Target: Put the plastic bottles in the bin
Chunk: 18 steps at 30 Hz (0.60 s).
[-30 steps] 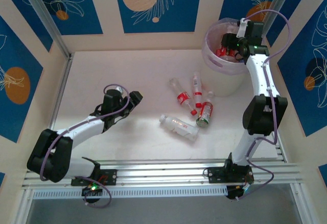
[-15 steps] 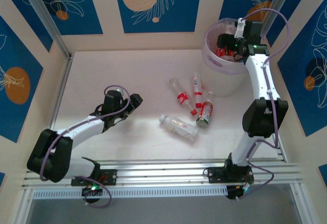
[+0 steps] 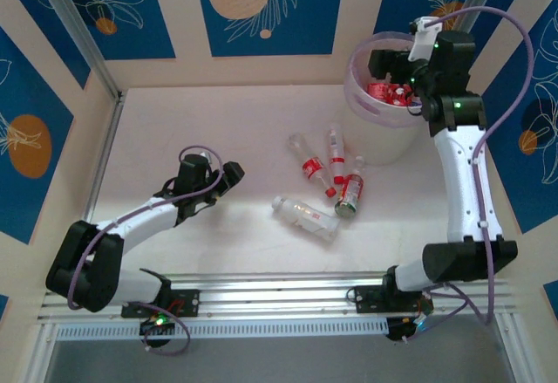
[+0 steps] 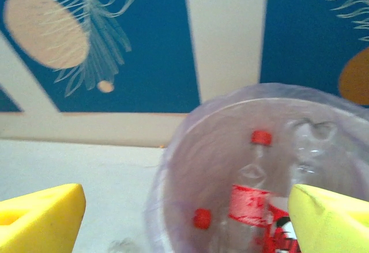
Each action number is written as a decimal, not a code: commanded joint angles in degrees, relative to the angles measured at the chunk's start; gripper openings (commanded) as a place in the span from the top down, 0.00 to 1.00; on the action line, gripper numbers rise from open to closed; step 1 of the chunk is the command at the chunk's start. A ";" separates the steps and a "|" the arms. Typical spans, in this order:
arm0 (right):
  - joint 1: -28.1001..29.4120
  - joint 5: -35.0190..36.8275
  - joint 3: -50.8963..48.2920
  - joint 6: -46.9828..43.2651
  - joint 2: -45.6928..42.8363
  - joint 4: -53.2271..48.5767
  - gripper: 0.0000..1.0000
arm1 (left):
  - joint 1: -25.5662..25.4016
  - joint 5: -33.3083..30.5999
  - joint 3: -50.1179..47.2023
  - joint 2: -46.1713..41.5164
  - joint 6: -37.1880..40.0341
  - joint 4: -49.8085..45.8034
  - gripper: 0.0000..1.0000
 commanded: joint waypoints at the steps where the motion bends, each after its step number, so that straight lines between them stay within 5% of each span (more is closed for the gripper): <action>1: 5.70 1.74 -4.36 -1.47 -2.53 -4.90 0.09 | -0.60 -1.06 1.08 -0.89 1.83 -0.47 0.11; 8: 17.82 5.37 -13.18 -4.15 -5.04 -15.77 0.10 | -0.69 -1.08 0.61 -1.72 2.36 -0.73 0.10; 18: 35.21 3.90 -24.12 -7.62 5.36 -26.74 0.10 | -0.42 -2.42 -0.01 -3.23 2.79 -1.40 0.08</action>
